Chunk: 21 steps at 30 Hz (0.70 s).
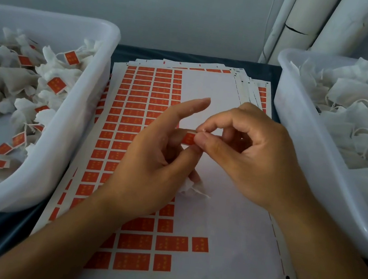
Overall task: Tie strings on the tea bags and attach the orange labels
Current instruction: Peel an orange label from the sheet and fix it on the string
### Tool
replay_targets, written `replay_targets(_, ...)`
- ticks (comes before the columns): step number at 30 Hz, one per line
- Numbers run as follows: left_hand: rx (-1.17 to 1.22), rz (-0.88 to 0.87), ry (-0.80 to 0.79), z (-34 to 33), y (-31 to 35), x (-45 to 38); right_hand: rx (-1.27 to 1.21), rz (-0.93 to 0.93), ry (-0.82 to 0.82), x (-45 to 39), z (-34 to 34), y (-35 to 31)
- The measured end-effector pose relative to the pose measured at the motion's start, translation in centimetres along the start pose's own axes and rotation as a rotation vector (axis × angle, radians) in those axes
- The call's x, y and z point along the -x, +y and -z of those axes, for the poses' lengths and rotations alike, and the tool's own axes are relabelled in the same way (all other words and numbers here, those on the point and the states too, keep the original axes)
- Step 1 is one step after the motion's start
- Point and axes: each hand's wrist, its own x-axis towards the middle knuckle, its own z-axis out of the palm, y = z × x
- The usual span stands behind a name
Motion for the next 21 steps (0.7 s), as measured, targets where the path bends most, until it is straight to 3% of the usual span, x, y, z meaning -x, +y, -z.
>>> replay_targets(8, 0.003, 0.059, 0.022, 0.04, 0.11, 0.09, -0.005, 0.005, 0.016, -0.25, -0.49, -0.04)
replay_targets(13, -0.045, 0.159, 0.052, -0.03, -0.06, 0.04, -0.065, -0.013, 0.132, -0.25, -0.59, -0.14)
replay_targets(21, -0.181, 0.094, 0.106, -0.56, -0.28, 0.11, -0.116, -0.094, 0.29, -0.05, -0.81, -0.25)
